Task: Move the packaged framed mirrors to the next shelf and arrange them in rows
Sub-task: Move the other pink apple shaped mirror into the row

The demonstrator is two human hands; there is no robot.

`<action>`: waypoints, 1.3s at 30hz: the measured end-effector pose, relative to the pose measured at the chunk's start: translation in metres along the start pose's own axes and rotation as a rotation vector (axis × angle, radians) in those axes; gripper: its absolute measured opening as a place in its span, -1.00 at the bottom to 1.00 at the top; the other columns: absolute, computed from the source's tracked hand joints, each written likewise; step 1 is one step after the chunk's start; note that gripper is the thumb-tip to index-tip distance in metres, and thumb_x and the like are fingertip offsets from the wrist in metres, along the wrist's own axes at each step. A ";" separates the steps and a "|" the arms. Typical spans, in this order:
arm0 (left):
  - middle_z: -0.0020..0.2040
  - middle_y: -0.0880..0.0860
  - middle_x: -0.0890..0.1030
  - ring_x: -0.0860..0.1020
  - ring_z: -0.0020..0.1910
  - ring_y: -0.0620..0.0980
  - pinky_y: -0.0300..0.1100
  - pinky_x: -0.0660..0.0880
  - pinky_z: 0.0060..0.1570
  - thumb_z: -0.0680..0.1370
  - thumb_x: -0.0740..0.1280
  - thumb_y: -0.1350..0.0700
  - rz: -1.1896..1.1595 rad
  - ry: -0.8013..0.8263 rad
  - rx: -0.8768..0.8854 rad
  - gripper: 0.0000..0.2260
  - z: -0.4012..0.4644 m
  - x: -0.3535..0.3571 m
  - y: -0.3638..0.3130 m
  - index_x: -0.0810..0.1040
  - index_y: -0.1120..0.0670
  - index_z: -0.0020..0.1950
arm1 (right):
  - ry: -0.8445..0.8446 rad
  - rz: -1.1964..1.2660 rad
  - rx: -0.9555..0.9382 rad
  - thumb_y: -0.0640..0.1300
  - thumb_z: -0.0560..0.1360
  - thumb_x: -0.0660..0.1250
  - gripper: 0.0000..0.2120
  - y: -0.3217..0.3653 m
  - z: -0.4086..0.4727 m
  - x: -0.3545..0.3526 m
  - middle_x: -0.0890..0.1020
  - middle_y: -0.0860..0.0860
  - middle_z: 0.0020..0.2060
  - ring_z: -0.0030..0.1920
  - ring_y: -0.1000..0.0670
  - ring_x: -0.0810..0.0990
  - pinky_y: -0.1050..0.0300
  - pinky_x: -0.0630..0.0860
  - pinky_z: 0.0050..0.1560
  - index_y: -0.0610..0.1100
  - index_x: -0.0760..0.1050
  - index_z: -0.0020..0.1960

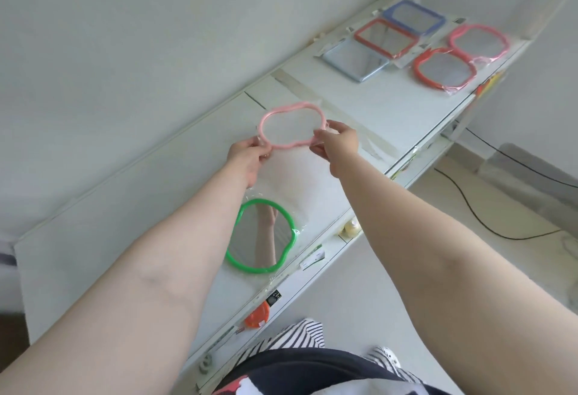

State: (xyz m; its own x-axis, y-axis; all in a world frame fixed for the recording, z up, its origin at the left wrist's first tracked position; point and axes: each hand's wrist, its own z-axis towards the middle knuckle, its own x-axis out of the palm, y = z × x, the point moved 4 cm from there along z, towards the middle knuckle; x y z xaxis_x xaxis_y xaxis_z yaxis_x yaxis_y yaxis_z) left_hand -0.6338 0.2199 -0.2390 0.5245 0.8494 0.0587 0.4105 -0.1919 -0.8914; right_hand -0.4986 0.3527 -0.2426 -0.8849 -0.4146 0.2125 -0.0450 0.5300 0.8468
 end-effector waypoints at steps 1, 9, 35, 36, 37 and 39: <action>-0.24 0.08 0.50 0.46 -0.30 -0.06 -0.39 0.51 -0.35 0.53 0.26 0.45 -0.025 0.024 -0.021 -0.80 -0.006 0.011 0.000 0.47 0.16 -0.16 | -0.019 0.014 0.005 -0.38 0.45 0.28 -0.55 0.006 -0.004 -0.012 0.60 -0.20 -0.19 -0.35 -0.12 0.60 0.05 0.65 -0.03 -0.17 0.42 0.32; -0.27 -0.02 0.43 0.46 -0.26 -0.13 -0.30 0.44 -0.23 0.55 0.36 0.14 -0.068 0.120 -0.142 -0.84 -0.067 0.117 0.008 0.46 0.03 -0.21 | -0.053 -0.062 -0.025 -0.45 0.45 0.22 -0.55 0.043 -0.049 -0.135 0.60 -0.15 -0.21 -0.41 -0.02 0.61 0.25 0.62 -0.38 -0.14 0.49 0.28; -0.16 0.08 0.64 0.54 -0.33 0.05 -0.22 0.51 -0.32 0.23 0.63 0.13 -0.124 -0.218 -0.205 -0.55 -0.096 0.249 0.050 0.59 0.23 0.03 | -0.134 -0.318 0.022 -0.28 0.43 0.43 -0.75 0.067 -0.025 -0.310 0.63 -0.12 -0.20 -0.32 -0.04 0.61 0.06 0.68 -0.07 -0.26 0.57 0.11; -0.18 0.08 0.63 0.52 -0.36 0.03 -0.22 0.49 -0.36 0.24 0.63 0.13 -0.122 -0.221 -0.203 -0.54 -0.088 0.252 0.046 0.58 0.23 0.04 | -0.137 -0.319 0.027 -0.27 0.44 0.43 -0.73 0.071 -0.017 -0.308 0.63 -0.12 -0.21 -0.31 -0.05 0.62 0.00 0.67 0.00 -0.25 0.56 0.13; -0.20 0.06 0.62 0.51 -0.37 0.02 -0.23 0.47 -0.37 0.25 0.63 0.12 -0.123 -0.220 -0.201 -0.54 -0.080 0.256 0.043 0.58 0.23 0.06 | -0.136 -0.312 0.029 -0.26 0.44 0.43 -0.71 0.075 -0.008 -0.305 0.63 -0.12 -0.21 -0.31 -0.05 0.63 -0.03 0.65 0.04 -0.25 0.55 0.16; -0.18 0.05 0.61 0.52 -0.31 0.04 -0.22 0.49 -0.27 0.24 0.63 0.10 -0.126 -0.220 -0.198 -0.47 -0.062 0.262 0.037 0.58 0.24 0.12 | -0.135 -0.301 0.016 -0.26 0.46 0.41 -0.70 0.086 0.008 -0.301 0.65 -0.15 -0.11 -0.31 -0.06 0.65 -0.03 0.65 0.04 -0.25 0.54 0.18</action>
State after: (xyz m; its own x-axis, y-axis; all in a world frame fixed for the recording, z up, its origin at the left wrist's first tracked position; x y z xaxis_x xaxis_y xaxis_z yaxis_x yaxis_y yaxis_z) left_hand -0.4349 0.4051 -0.2291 0.2955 0.9543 0.0452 0.6105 -0.1522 -0.7772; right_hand -0.2400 0.5292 -0.2372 -0.8841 -0.4532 -0.1140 -0.3204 0.4104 0.8538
